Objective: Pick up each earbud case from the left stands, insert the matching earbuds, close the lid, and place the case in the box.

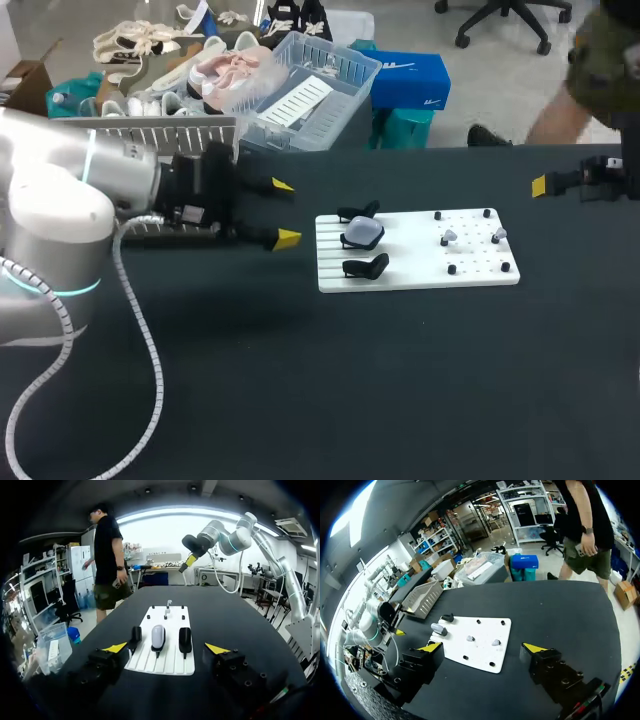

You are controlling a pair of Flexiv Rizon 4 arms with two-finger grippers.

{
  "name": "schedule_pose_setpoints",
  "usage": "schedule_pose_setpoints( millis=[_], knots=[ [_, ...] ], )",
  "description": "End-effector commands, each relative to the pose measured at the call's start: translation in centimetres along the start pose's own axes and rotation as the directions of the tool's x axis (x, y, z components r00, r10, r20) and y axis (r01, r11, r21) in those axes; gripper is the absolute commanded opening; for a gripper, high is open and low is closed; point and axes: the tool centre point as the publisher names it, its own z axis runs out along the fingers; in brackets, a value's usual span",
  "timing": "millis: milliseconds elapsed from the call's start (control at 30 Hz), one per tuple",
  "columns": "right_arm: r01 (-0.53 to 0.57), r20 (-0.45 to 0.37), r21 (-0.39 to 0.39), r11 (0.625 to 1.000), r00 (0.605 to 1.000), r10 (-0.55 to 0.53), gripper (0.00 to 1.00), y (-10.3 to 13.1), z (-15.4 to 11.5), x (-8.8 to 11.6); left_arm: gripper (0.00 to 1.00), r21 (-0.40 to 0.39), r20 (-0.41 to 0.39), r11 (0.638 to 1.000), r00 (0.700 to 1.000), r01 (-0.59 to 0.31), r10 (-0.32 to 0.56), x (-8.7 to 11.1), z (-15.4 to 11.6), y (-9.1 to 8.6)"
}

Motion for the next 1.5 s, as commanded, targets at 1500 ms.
schedule_pose_setpoints(
  millis=[1500],
  knots=[
    [0.001, -0.001, -0.002, 1.000, 1.000, -0.001, 1.00, -0.1, 0.1, 0.0, 1.00, -0.028, -0.113, 0.997, 0.991, 0.067, -0.069, 1.8, 9.9, 1.4]
  ],
)
